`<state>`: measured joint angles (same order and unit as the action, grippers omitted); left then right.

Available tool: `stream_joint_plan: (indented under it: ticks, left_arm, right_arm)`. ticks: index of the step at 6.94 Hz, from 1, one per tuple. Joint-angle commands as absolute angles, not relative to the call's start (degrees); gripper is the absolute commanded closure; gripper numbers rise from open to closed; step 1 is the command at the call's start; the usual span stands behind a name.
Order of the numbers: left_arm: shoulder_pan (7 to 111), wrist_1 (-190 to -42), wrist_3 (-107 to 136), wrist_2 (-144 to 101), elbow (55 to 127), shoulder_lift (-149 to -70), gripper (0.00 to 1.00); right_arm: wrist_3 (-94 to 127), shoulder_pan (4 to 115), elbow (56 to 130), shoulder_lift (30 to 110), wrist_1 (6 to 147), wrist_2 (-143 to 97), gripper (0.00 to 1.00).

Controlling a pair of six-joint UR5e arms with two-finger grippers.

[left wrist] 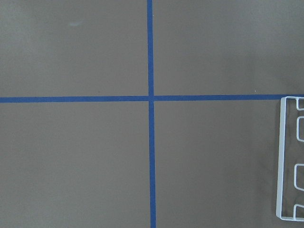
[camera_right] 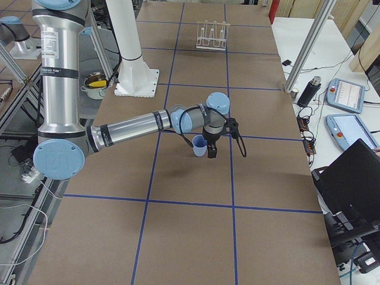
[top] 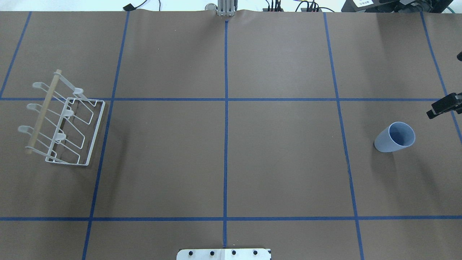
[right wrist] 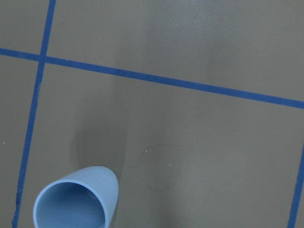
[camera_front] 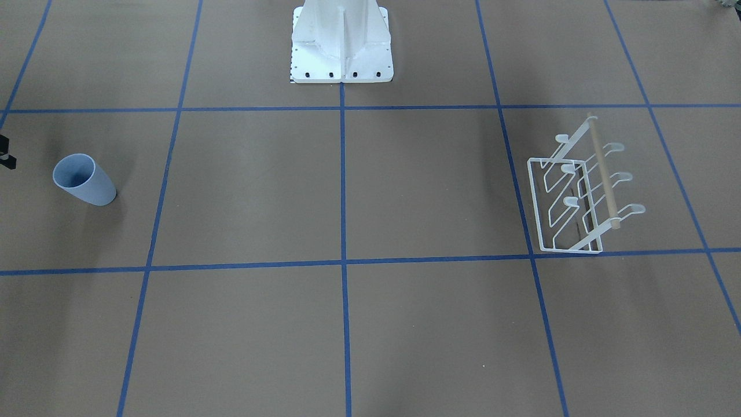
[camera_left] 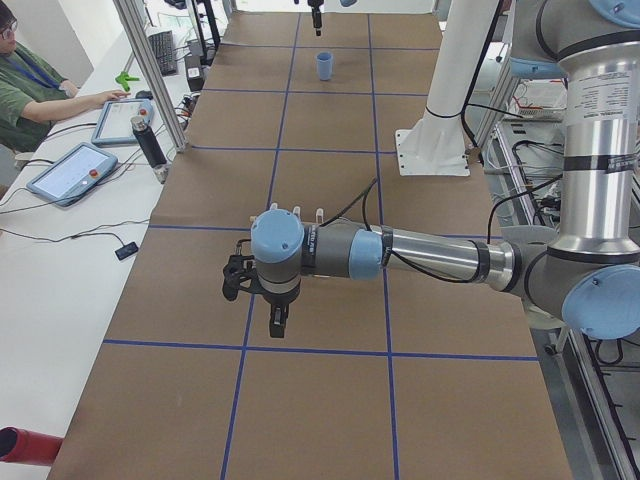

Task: Hang cup on cup holder
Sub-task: 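Lower the right gripper to the light blue cup's rim and grasp it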

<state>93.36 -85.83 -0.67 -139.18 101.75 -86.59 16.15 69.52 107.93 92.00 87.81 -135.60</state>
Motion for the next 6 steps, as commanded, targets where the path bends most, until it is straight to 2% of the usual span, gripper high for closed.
stream_joint_plan:
  ticks: [1, 6]
  left_arm:
    - [93.34, -85.96, -0.79, -139.22, 101.95, -86.57, 0.01]
    - [93.34, -85.96, -0.7, -139.22, 102.04, -86.66, 0.01]
  right_arm:
    - [16.61, 66.64, 107.67, 92.02, 87.89, -138.06, 0.0]
    - [16.61, 63.46, 102.75, 90.88, 87.89, -139.48, 0.0]
